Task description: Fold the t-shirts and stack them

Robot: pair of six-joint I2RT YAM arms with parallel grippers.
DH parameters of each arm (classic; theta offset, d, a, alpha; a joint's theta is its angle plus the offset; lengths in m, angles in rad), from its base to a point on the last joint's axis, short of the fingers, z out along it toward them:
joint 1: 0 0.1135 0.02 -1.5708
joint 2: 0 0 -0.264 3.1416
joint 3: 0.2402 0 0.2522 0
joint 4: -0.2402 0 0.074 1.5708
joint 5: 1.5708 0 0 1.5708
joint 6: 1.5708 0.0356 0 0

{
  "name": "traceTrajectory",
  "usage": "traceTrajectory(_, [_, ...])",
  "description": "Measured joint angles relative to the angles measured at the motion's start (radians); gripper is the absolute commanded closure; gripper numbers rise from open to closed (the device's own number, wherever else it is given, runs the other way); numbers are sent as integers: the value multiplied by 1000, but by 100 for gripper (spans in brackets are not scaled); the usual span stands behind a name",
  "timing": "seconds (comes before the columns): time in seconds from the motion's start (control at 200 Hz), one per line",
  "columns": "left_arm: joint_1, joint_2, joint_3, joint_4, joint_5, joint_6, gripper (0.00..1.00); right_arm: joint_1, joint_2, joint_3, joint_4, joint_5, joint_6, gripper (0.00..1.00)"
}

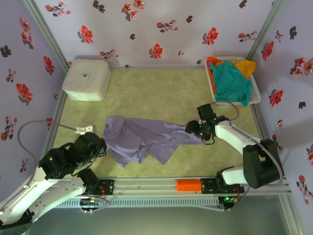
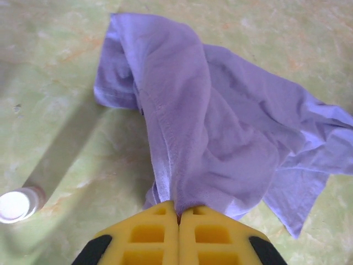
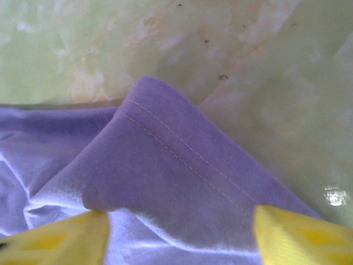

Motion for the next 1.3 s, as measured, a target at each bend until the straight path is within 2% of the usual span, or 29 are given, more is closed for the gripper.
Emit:
traceTrajectory(0.03, [0,2,0,-9,-5,-5,100,0,10,0,11,0,3,56])
traceTrajectory(0.075, [1,4,0,-22,-14,-11,100,0,26,0,28,-1,-4,67])
traceTrajectory(0.14, [3,5,1,-34,-24,-18,100,0,47,0,46,0,1,78])
traceTrajectory(0.18, [5,5,3,-43,-29,-20,100,0,60,0,57,0,-6,90])
traceTrajectory(0.24, [8,5,6,-51,-39,-20,100,0,80,1,66,6,-3,100])
traceTrajectory(0.515, [53,61,10,-53,-69,-5,100,-13,106,111,23,89,-23,100])
traceTrajectory(0.675, [134,162,11,8,-60,66,100,-89,68,230,-5,145,-31,100])
traceTrajectory(0.875, [352,342,69,167,75,228,100,-203,29,356,-45,180,-47,100])
traceTrajectory(0.98, [399,472,112,240,135,303,100,-220,16,365,-64,187,-58,100])
traceTrajectory(1.095, [431,614,142,303,180,377,100,-220,-3,319,-79,180,-68,94])
traceTrajectory(1.12, [439,641,148,313,188,390,96,-220,-10,299,-82,176,-68,91])
traceTrajectory(1.16, [455,686,158,326,195,412,77,-220,-22,265,-84,169,-69,86])
traceTrajectory(1.2, [472,727,167,336,203,430,55,-220,-39,225,-89,165,-71,74])
traceTrajectory(1.24, [488,766,179,340,208,441,37,-220,-60,184,-94,158,-72,58])
traceTrajectory(1.27, [500,793,188,341,213,447,31,-220,-76,154,-98,154,-69,48])
traceTrajectory(1.3, [509,813,194,342,215,451,29,-220,-97,124,-103,149,-68,40])
